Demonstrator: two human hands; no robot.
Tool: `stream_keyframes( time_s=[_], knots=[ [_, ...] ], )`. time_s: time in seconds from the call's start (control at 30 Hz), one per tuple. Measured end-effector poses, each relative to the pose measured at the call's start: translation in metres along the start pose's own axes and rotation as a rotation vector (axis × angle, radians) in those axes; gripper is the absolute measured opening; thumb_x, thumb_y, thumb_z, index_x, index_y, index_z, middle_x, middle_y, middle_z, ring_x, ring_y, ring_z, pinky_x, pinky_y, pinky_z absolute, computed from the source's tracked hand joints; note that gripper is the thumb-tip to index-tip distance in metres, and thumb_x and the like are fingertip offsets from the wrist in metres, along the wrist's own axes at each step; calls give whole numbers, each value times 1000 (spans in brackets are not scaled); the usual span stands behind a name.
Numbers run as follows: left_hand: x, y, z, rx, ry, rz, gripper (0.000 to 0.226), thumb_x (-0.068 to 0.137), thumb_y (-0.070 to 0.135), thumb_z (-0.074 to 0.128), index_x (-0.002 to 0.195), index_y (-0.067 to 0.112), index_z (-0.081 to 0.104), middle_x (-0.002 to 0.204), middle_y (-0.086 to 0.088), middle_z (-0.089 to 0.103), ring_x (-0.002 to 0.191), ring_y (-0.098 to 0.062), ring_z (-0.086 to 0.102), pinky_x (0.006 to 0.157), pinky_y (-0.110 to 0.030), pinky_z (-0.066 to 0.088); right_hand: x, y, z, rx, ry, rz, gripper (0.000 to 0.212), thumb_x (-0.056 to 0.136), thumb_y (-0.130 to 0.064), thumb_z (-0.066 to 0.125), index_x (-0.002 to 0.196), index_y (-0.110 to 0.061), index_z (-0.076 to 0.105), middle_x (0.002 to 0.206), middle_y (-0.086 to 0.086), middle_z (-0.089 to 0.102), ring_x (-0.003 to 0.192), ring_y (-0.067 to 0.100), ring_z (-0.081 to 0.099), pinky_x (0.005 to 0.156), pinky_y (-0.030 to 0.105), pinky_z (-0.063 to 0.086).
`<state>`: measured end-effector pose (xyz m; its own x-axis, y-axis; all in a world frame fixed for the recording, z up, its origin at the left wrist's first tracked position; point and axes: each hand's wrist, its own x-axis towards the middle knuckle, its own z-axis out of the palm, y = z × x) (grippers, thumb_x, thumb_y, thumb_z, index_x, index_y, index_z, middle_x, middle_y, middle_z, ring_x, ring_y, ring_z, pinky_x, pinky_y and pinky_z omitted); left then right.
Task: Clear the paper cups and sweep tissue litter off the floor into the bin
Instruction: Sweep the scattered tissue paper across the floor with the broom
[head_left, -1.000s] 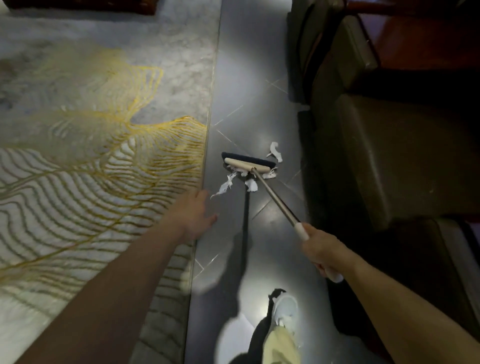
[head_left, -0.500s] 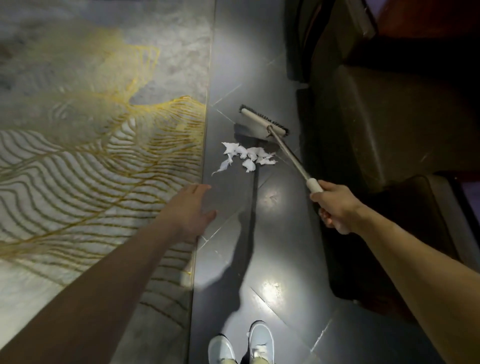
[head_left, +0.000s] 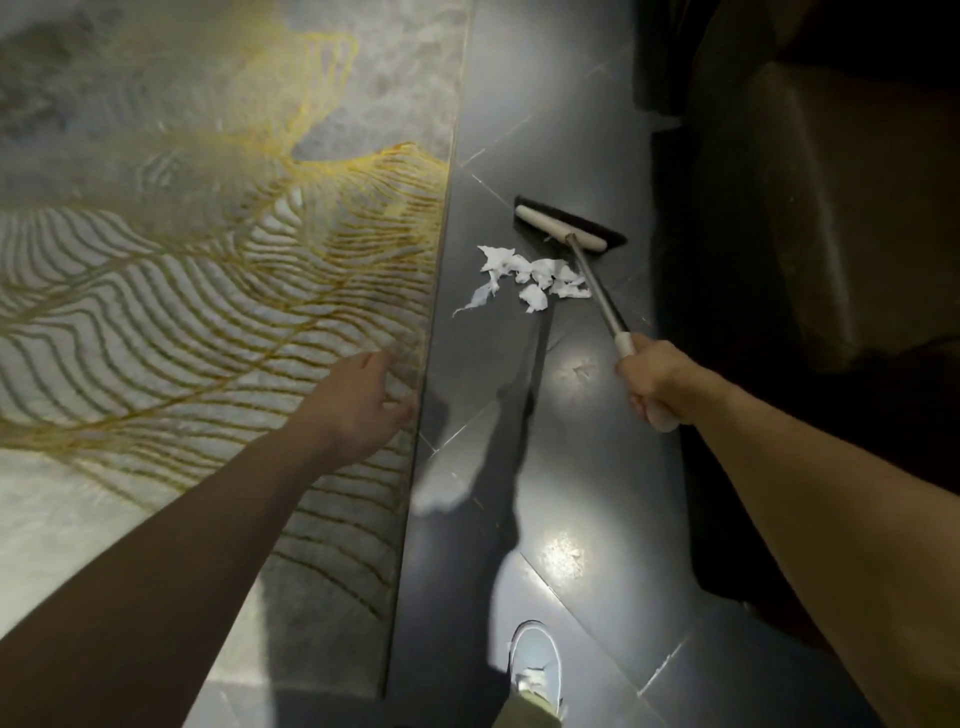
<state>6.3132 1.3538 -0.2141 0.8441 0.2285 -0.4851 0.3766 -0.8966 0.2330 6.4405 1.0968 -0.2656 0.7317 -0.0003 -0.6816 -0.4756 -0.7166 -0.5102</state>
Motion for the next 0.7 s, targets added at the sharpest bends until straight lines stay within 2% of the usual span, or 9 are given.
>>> stream_keyframes(
  time_s=[0.1, 0.2, 0.3, 0.4, 0.5, 0.7],
  knots=[
    [-10, 1, 3, 22, -20, 18, 65, 92, 38, 53, 146, 11, 28, 148, -10, 34, 134, -26, 32, 107, -31, 28, -18, 24, 8, -143, -3, -38, 31, 96, -11, 39, 126, -15, 45, 75, 14, 48, 48, 20, 47, 27, 15, 32],
    [-25, -1, 2, 22, -10, 37, 64, 93, 38, 53, 146, 12, 28, 148, -10, 34, 135, -26, 32, 106, -29, 27, -46, 45, 16, -206, -17, -11, 35, 96, -14, 37, 131, -22, 42, 92, 19, 51, 55, 21, 49, 28, 15, 33],
    [-49, -7, 6, 22, 13, 85, 64, 92, 37, 56, 145, 11, 30, 147, -12, 36, 136, -27, 32, 108, -30, 25, -88, 64, 29, -225, -4, 30, 42, 98, -16, 36, 138, -30, 37, 101, 16, 50, 61, 19, 51, 30, 17, 35],
    [-83, -18, 15, 3, 14, 132, 65, 92, 36, 56, 146, 11, 30, 149, -12, 33, 138, -25, 28, 111, -30, 24, -138, 91, 54, -130, 16, 80, 52, 98, -17, 38, 146, -36, 31, 90, 8, 49, 56, 16, 49, 28, 13, 31],
    [-127, -39, 32, 47, 22, 195, 65, 91, 38, 55, 146, 14, 28, 150, -9, 32, 138, -24, 27, 112, -32, 24, -199, 122, 92, -64, 45, 116, 55, 96, -13, 35, 146, -38, 31, 80, 7, 46, 51, 15, 44, 28, 10, 28],
    [-216, -90, 72, 96, -51, 308, 66, 92, 39, 54, 146, 13, 27, 150, -9, 32, 139, -24, 26, 114, -33, 23, -315, 186, 174, 67, 58, 218, 62, 93, -10, 37, 145, -43, 29, 80, 8, 49, 49, 16, 44, 32, 15, 33]
  ],
)
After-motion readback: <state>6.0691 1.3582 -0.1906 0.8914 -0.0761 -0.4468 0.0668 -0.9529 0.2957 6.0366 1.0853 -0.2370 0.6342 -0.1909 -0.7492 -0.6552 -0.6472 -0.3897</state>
